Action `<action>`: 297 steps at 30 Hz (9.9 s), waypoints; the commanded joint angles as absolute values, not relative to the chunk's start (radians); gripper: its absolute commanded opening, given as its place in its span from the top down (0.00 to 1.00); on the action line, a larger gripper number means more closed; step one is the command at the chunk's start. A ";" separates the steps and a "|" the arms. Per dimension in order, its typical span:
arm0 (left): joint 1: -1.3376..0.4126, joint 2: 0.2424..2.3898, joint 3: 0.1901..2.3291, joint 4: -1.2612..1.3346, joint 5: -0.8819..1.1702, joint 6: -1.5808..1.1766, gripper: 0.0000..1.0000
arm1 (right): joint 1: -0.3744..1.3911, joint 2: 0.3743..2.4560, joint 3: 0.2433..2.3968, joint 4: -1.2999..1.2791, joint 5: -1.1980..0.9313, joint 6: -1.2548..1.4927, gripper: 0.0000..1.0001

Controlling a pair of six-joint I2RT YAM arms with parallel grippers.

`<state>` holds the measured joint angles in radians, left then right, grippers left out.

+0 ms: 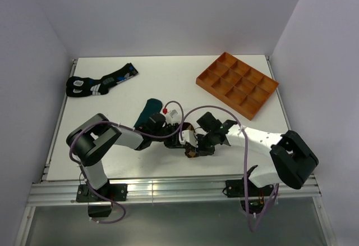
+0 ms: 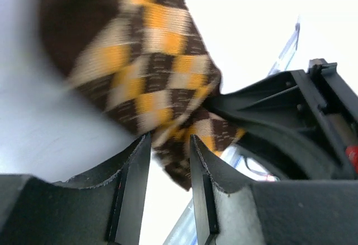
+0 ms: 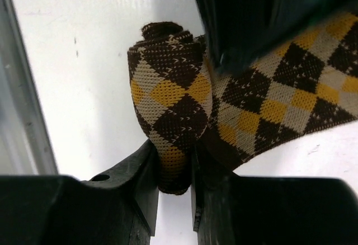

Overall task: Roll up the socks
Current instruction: Roll the sock at the center of the board.

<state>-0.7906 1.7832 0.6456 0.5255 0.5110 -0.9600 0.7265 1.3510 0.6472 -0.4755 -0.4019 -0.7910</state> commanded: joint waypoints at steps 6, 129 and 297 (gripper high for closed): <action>-0.801 1.608 0.473 0.699 0.186 -0.954 0.62 | 0.568 1.578 0.854 -0.843 -0.587 -0.922 0.94; -0.873 1.994 0.588 0.588 0.696 -0.951 1.00 | 0.917 1.183 0.546 -0.414 -0.350 -0.844 0.65; -1.134 1.775 0.399 0.813 0.058 -0.698 1.00 | 0.511 1.938 1.273 -0.933 -0.575 -0.531 0.89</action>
<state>-1.1175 1.7477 0.4187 1.0321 0.0368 -0.6907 0.5064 1.9957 1.2953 -0.9672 -0.6182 -0.5400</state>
